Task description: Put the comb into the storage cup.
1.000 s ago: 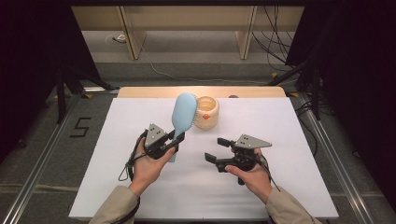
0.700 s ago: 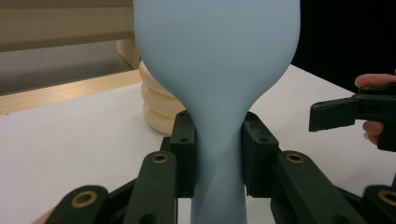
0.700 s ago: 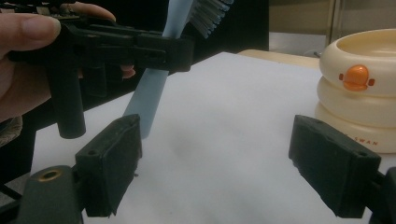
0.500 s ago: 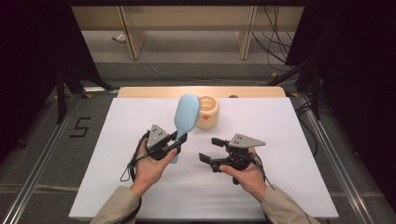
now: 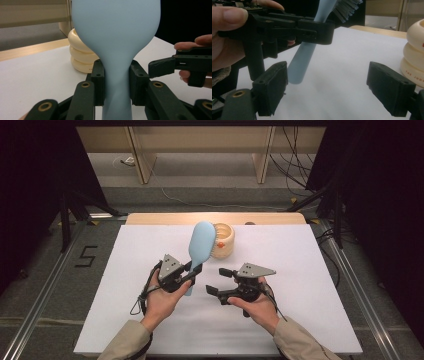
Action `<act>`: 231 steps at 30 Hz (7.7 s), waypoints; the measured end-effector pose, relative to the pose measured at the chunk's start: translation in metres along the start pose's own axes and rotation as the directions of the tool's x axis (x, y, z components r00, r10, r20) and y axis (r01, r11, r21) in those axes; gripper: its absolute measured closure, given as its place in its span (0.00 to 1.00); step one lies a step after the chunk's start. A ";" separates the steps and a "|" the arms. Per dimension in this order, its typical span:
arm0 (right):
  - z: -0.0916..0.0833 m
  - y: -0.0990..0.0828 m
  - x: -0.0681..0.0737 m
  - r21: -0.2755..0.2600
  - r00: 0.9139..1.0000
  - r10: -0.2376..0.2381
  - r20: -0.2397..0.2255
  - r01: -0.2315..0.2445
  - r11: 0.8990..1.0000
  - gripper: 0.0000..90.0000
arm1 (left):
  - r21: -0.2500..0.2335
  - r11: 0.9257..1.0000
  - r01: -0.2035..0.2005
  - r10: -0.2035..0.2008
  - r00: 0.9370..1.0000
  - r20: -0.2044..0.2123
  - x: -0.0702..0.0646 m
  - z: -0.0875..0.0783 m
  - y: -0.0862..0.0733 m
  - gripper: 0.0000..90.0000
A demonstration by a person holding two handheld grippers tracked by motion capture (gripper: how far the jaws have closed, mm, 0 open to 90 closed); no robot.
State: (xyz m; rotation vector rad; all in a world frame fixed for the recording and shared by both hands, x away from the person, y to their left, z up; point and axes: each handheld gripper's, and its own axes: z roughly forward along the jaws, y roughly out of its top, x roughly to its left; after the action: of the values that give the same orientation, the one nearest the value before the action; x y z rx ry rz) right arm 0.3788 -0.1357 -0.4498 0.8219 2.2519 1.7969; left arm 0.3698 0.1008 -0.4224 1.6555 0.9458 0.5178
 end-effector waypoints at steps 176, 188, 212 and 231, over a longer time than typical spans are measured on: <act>0.035 -0.010 -0.006 0.143 0.967 0.245 -0.065 -0.234 0.962 0.75 | 0.076 0.991 -0.114 0.114 0.993 0.011 -0.023 0.008 0.005 0.17; 0.036 -0.012 -0.007 0.146 0.967 0.248 -0.057 -0.238 0.960 0.75 | 0.057 0.988 -0.141 0.141 0.990 0.010 -0.024 0.003 0.013 0.05; 0.037 -0.014 -0.009 0.151 0.965 0.259 -0.053 -0.248 0.957 0.75 | 0.049 0.990 -0.131 0.127 0.989 0.071 -0.020 -0.004 0.028 0.00; 0.038 -0.013 -0.009 0.153 0.964 0.258 -0.056 -0.248 0.957 0.75 | 0.020 0.992 -0.127 0.126 0.990 0.063 -0.019 0.001 0.049 0.00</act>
State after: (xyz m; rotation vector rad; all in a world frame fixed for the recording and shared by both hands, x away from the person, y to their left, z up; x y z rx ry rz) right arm 0.3990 -0.1095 -0.4746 1.1352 2.4448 1.8097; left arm 0.3744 0.0813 -0.3736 1.7515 0.8086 0.5396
